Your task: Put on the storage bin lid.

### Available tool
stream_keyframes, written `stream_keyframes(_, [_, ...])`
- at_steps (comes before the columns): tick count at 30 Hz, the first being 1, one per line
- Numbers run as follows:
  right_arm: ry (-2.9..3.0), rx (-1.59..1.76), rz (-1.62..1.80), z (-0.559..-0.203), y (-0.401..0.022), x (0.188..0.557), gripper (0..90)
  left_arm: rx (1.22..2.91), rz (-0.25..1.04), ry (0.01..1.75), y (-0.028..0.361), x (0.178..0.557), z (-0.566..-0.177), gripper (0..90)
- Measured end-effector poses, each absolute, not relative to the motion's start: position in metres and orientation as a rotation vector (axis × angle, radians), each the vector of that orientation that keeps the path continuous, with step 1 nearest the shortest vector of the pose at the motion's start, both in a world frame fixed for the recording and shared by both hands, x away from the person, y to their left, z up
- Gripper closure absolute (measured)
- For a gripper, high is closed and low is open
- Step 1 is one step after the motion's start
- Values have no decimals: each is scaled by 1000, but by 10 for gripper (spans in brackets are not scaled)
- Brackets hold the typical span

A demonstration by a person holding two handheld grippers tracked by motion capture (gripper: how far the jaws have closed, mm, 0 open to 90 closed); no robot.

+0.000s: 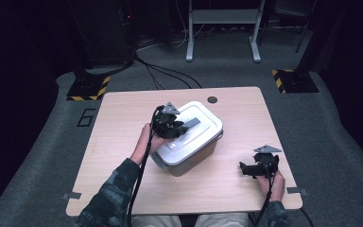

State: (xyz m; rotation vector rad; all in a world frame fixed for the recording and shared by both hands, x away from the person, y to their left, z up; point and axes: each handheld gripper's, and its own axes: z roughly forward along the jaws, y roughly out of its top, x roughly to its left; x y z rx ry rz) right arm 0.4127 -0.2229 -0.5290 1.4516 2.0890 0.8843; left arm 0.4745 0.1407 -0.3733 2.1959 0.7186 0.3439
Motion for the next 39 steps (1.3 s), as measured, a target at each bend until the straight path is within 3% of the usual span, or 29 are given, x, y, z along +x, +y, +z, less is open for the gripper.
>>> stream_keyframes(31, [2089,1451,885,-529,-223,413,0,2270,333,715,132,473,-385,653])
stream_keyframes(34, [2089,1451,885,-529,-223,413,0,2271,344,719,132,474,-385,544])
stream_keyframes(39, [2090,1451,885,-529,-223,413,0,2238,347,741,136,473,-382,286])
